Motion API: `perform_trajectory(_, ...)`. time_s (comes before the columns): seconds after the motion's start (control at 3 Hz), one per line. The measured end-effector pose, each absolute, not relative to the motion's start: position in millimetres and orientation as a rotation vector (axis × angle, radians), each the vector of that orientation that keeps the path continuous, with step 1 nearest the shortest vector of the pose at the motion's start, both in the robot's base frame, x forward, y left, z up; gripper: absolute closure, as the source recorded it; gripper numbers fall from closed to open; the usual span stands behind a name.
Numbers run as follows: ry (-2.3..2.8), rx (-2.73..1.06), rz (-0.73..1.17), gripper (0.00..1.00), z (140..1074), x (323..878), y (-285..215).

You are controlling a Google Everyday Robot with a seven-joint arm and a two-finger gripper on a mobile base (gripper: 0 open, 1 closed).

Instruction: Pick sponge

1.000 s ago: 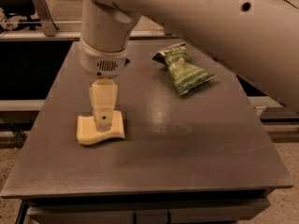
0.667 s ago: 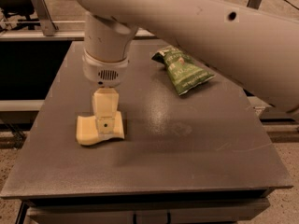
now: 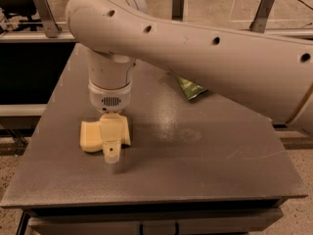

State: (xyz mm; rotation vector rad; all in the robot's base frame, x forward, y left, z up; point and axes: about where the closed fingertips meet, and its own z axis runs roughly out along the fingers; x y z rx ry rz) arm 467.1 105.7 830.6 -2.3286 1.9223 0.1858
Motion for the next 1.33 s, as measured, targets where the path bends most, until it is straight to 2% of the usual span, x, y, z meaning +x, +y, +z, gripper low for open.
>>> perform_trajectory(0.33, 1.92, -2.329, 0.185, 0.19, 831, 467, 106)
perform_trajectory(0.67, 1.918, -2.329, 0.183, 0.42, 831, 466, 106)
perform_trajectory(1.0, 1.885, -2.296, 0.266, 0.65, 834, 466, 106)
perform_trajectory(1.33, 1.8, -2.251, 0.272, 0.88, 874, 470, 99)
